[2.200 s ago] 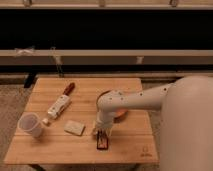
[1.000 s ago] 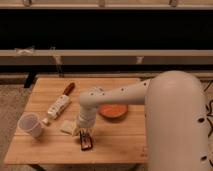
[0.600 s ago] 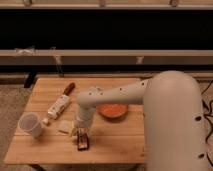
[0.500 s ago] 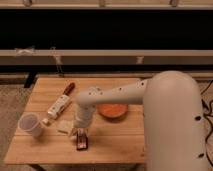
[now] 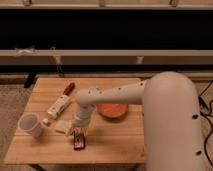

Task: Push the eraser across the table

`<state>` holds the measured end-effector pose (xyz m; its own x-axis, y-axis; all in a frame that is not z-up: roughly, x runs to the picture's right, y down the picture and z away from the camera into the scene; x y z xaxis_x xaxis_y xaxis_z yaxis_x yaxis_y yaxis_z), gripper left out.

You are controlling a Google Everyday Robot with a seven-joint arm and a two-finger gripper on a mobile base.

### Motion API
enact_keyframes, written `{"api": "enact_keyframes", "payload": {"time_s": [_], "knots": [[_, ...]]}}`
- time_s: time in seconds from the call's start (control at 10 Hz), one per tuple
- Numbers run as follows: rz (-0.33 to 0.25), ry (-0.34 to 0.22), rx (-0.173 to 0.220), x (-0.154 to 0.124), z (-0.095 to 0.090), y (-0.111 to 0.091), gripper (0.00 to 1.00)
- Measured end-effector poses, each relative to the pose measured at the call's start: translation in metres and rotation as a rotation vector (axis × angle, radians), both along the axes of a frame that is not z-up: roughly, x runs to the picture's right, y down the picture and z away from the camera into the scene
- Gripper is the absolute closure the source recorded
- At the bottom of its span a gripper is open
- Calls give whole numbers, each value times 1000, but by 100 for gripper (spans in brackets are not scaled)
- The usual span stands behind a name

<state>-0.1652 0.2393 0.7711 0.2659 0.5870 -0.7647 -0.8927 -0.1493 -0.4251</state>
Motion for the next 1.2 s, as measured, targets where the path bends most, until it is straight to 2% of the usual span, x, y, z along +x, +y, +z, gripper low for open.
{"api": "enact_keyframes", "payload": {"time_s": [0.6,0.7,0.9,1.1,1.2], "knots": [[8,-66,15,-24,-3,-15,35],[13,-59,23,-22,-3,-19,35],[31,-9,60,-3,1,-36,35],[29,65,127,33,3,-61,35],[24,84,144,40,2,-65,35]]}}
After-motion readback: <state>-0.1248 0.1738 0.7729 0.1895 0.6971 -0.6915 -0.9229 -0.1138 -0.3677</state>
